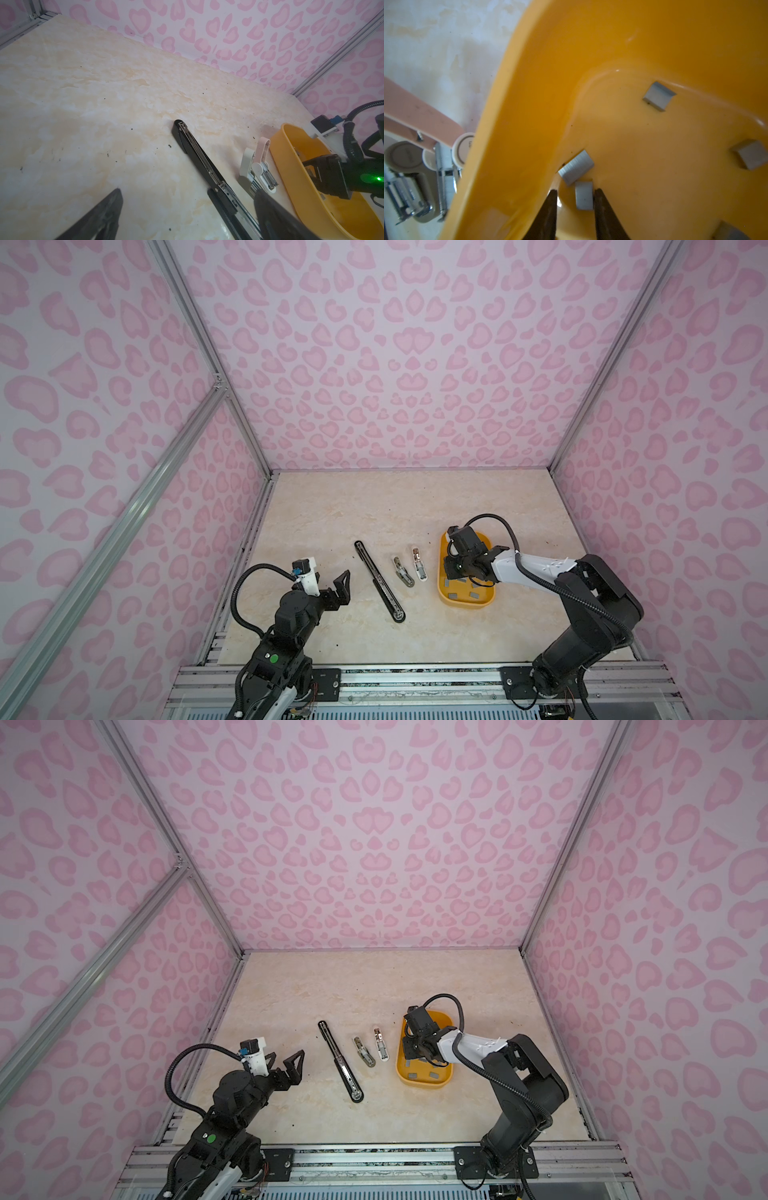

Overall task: Load the staples into the stapler
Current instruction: 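Pinch a grey staple strip in the yellow tray with the right gripper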

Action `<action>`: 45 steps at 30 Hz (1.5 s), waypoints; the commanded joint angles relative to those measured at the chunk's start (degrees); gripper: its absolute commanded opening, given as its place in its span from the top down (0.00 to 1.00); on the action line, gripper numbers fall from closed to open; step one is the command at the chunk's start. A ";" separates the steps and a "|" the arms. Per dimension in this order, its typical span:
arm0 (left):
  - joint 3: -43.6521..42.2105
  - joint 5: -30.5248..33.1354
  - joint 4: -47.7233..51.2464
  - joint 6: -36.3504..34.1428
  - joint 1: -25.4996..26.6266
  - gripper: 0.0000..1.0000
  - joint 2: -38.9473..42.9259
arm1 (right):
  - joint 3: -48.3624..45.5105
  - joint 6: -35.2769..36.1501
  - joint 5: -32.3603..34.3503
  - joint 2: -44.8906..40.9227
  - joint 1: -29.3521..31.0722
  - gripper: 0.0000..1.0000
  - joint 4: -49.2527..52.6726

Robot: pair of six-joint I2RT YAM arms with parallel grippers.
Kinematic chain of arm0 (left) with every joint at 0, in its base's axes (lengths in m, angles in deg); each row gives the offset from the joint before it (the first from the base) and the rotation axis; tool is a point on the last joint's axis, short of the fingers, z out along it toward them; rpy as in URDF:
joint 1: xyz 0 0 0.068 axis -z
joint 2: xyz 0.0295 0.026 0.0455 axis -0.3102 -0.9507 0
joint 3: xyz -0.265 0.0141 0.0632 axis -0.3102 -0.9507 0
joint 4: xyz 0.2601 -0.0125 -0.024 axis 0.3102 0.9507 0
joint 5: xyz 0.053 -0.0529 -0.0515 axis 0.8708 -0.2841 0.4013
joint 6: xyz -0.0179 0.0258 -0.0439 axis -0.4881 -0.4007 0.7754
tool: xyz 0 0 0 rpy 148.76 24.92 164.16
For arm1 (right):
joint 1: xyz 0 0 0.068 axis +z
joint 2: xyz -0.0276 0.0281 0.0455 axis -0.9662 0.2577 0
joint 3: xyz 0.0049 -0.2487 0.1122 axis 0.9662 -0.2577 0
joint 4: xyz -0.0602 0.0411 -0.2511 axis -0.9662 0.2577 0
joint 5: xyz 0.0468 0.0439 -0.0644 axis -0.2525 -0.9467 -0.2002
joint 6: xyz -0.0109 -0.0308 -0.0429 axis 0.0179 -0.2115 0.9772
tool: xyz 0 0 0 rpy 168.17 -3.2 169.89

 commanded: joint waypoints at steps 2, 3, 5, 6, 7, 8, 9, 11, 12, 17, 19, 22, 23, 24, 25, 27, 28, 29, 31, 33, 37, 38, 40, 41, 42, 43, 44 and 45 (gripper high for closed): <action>0.72 -0.47 -1.62 -0.47 -0.03 0.01 0.11 | -0.33 -0.09 3.79 -0.44 0.14 0.74 2.34; 0.72 -0.42 -1.69 -0.47 0.01 0.01 0.13 | -0.24 -0.04 4.27 -0.44 0.16 0.74 2.60; 0.70 -0.47 -1.68 -0.47 -0.03 0.00 0.27 | 0.33 0.18 5.41 -0.18 0.28 0.75 3.19; 0.68 -0.43 -1.68 -0.47 -0.03 0.00 0.23 | 0.65 0.18 5.98 0.03 0.40 0.75 3.41; 0.72 -0.44 -1.69 -0.47 0.03 0.01 0.22 | 0.94 0.19 6.48 0.26 0.49 0.75 3.64; 0.66 -0.46 -1.62 -0.47 -0.03 0.01 0.20 | 1.31 0.18 6.94 0.58 0.69 0.75 3.92; 0.72 -0.47 -1.59 -0.47 -0.03 0.01 0.18 | 1.80 0.27 7.17 0.94 0.98 0.75 4.17; 0.71 -0.47 -1.56 -0.47 -0.03 0.00 0.29 | 2.49 0.38 7.52 1.54 1.60 0.75 4.39; 0.71 -0.47 -1.56 -0.46 -0.03 0.01 0.28 | 2.76 0.36 7.47 1.80 2.01 0.75 4.39; 0.72 -0.46 -1.60 -0.47 -0.03 0.00 0.37 | 3.85 0.11 8.54 3.19 2.99 0.75 4.98; 0.72 -0.43 -1.55 -0.47 -0.03 0.01 0.37 | 3.93 -0.04 9.27 3.54 2.94 0.76 5.33; 0.70 -0.46 -1.59 -0.47 0.01 0.01 0.43 | 3.93 -0.14 10.42 3.76 2.95 0.77 5.86; 0.64 -0.47 -1.61 -0.47 -0.03 0.01 0.38 | 4.00 -0.10 10.70 3.89 2.97 0.77 6.04; 0.68 -0.46 -1.68 -0.47 -0.03 0.00 0.36 | 4.08 -0.09 10.99 4.09 2.97 0.77 6.27; 0.64 -0.47 -1.69 -0.47 -0.03 0.01 0.38 | 4.26 -0.14 11.27 4.26 3.06 0.77 6.47; 0.70 -0.47 -1.69 -0.47 0.05 0.01 0.41 | 4.82 -0.13 12.28 4.87 3.38 0.77 7.24; 0.61 -0.47 -1.69 -0.47 -0.03 0.01 0.37 | 5.18 -0.13 12.70 5.14 3.54 0.77 7.62; 0.64 -0.47 -1.69 -0.47 -0.02 0.00 0.38 | 5.33 -0.17 13.04 5.40 3.62 0.77 7.81; 0.65 -0.47 -1.69 -0.47 -0.03 0.01 0.42 | 5.55 -0.17 13.32 5.76 3.89 0.78 7.89; 0.66 -0.47 -1.69 -0.47 -0.03 0.00 0.40 | 5.79 -0.32 13.46 6.22 4.06 0.81 7.99; 0.64 -0.43 -1.69 -0.43 -0.03 0.01 0.32 | 6.22 -0.89 14.35 6.75 3.99 0.85 8.56; 0.64 -0.43 -1.69 -0.56 -0.03 0.01 0.30 | 6.18 -1.03 14.80 6.67 4.02 0.85 8.72; 0.65 -0.42 -1.69 -0.56 -0.03 0.01 0.33 | 6.02 -1.30 15.56 6.42 3.96 0.85 8.87; 0.65 -0.47 -1.70 -0.56 -0.03 0.01 0.27 | 5.83 -1.35 15.78 6.25 3.93 0.85 8.88; 0.64 -0.47 -1.66 -0.56 -0.03 0.01 0.34 | 5.69 -1.51 15.81 6.08 3.75 0.84 8.87; 0.66 -0.47 -1.72 -0.56 -0.03 0.01 0.29 | 5.59 -1.63 15.79 5.92 3.58 0.83 8.74; 0.63 -0.47 -1.76 -0.56 -0.03 0.01 0.27 | 5.39 -1.70 15.62 5.72 3.45 0.82 8.70; 0.62 -0.47 -1.72 -0.56 -0.03 0.00 0.32 | 5.26 -1.71 15.41 5.62 3.26 0.82 8.53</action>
